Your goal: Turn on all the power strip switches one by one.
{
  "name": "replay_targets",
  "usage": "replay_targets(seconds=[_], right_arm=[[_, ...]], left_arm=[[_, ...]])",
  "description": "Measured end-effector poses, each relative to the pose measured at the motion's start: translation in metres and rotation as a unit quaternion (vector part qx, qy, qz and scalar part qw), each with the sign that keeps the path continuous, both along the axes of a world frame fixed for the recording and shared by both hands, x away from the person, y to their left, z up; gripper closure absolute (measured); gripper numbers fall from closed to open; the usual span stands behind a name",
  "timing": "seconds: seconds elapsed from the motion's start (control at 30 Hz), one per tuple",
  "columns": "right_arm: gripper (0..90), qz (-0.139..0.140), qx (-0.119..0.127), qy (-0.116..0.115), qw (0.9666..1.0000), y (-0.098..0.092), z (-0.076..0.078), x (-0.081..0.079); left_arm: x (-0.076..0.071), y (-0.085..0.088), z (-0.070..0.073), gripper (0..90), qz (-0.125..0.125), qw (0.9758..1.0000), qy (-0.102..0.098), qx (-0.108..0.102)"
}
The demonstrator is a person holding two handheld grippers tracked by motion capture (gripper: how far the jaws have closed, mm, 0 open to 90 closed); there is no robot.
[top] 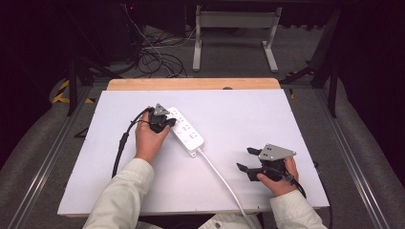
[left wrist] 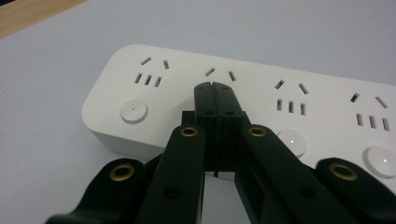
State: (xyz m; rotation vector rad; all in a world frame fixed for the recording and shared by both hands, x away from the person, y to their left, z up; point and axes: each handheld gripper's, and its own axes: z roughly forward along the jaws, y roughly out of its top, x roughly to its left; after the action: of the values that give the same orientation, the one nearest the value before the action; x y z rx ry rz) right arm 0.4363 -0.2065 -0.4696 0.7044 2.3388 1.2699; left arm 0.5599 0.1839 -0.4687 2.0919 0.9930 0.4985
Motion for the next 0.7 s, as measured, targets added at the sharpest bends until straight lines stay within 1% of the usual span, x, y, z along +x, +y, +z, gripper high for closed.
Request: replay_targets(seconds=[0.1, 0.3, 0.37, 0.4, 0.43, 0.47, 0.5, 0.53, 0.57, 0.6, 0.63, 0.67, 0.7], right_arm=[[31.4, 0.0, 0.0, 0.0, 1.0, 0.0, 0.0, 0.0], [31.4, 0.0, 0.002, -0.001, 1.0, 0.0, 0.0, 0.0], [31.4, 0.0, 0.003, -0.001, 1.0, -0.001, 0.001, -0.001], [31.4, 0.0, 0.003, -0.001, 1.0, -0.001, 0.001, -0.001], [31.4, 0.001, 0.003, 0.0, 1.0, 0.0, 0.0, 0.0], [31.4, 0.001, 0.002, 0.001, 1.0, 0.0, 0.0, 0.0], [31.4, 0.001, 0.001, 0.001, 1.0, 0.0, 0.0, 0.0], [31.3, 0.001, 0.001, 0.001, 1.0, 0.0, 0.0, 0.0], [31.3, 0.0, 0.001, 0.002, 1.0, 0.0, 0.0, 0.001], [31.3, 0.0, 0.002, 0.003, 1.0, 0.0, 0.0, 0.001], [31.2, -0.001, 0.002, 0.003, 1.0, 0.0, 0.0, 0.001], [31.2, -0.001, 0.002, 0.003, 1.0, 0.0, 0.0, 0.001], [31.2, -0.002, 0.003, 0.003, 1.0, 0.0, 0.0, 0.001]], left_arm=[[0.0, 0.0, -0.001, 90.0, 0.003, 1.0, 0.002, -0.004], [0.001, -0.001, -0.001, 90.0, 0.006, 1.0, -0.001, 0.006], [0.0, -0.004, 0.0, 90.0, 0.008, 0.9995, -0.009, 0.028], [-0.001, -0.005, 0.0, 90.0, 0.009, 0.9995, -0.011, 0.028], [-0.001, -0.006, 0.001, 90.0, 0.012, 0.9995, -0.008, 0.029], [-0.001, -0.007, 0.006, 90.0, 0.011, 0.9992, -0.002, 0.039], [-0.001, -0.007, 0.006, 90.0, 0.011, 0.9992, -0.002, 0.039], [-0.003, -0.008, 0.015, 90.0, 0.004, 0.9996, -0.004, 0.028], [-0.003, -0.007, 0.021, 90.0, -0.003, 0.9999, -0.011, 0.007], [-0.003, -0.007, 0.021, 90.0, -0.003, 0.9999, -0.011, 0.007], [-0.005, -0.007, 0.028, 90.0, -0.007, 0.9998, -0.018, -0.006], [-0.006, -0.007, 0.036, 90.0, -0.011, 0.9995, -0.027, -0.013], [-0.007, -0.007, 0.042, 90.0, -0.017, 0.9992, -0.032, -0.014]])
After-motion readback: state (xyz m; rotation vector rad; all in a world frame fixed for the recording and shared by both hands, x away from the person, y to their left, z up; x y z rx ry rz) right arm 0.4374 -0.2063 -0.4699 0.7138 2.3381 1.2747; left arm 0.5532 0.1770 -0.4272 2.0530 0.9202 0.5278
